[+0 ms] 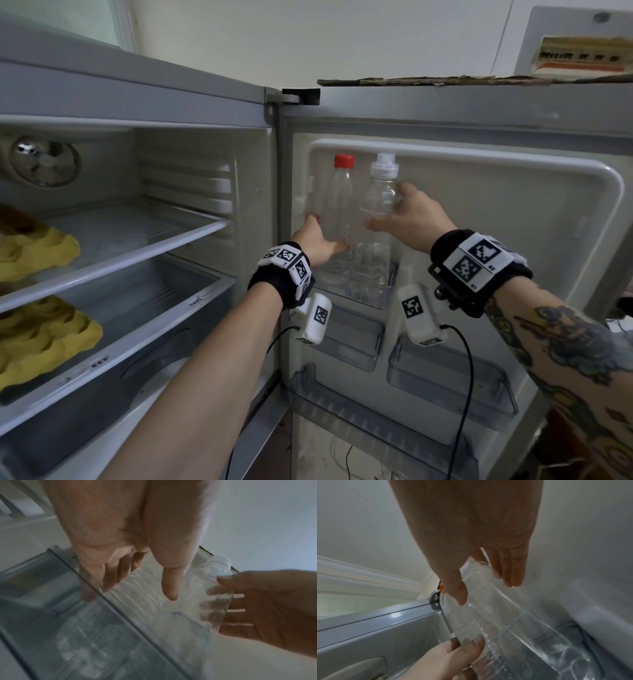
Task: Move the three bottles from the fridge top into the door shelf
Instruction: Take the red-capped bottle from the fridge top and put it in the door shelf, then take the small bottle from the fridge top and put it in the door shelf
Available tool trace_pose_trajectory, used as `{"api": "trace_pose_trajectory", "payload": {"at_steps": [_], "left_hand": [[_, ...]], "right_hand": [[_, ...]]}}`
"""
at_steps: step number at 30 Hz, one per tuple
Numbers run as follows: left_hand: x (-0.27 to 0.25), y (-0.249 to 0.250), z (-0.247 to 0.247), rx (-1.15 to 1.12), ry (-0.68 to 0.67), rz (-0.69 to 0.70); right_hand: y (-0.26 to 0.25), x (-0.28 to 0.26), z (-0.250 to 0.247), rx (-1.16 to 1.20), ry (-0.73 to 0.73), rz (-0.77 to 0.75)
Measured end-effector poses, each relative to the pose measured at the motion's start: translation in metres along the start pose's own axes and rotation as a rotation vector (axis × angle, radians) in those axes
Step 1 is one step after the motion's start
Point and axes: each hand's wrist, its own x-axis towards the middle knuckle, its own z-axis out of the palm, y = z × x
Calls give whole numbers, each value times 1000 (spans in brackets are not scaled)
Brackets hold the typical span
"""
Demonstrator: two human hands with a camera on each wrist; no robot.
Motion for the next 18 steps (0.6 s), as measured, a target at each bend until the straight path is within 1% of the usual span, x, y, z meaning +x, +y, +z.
{"api": "trace_pose_trajectory", "payload": {"at_steps": [2,5,10,12,14,18], "left_hand": [[-1,5,-1,-34,-15,-35],[-4,11,-1,-59,15,-63],[-14,20,-6,-34,29,-62],[-19,26,-13,-56,49,-45],[-26,33,-21,-70,98,-25],[-43,52,-44,-83,172,11]], "right_hand": [[-1,-1,0,11,-5,15],[-3,-3,-1,12,-12,27],[-2,-9,-4,8,-1,56],[-3,-12,-8,21,31,61],[-7,-17,-10,37,76,52],[-28,-28,-12,48,200,-35]]}}
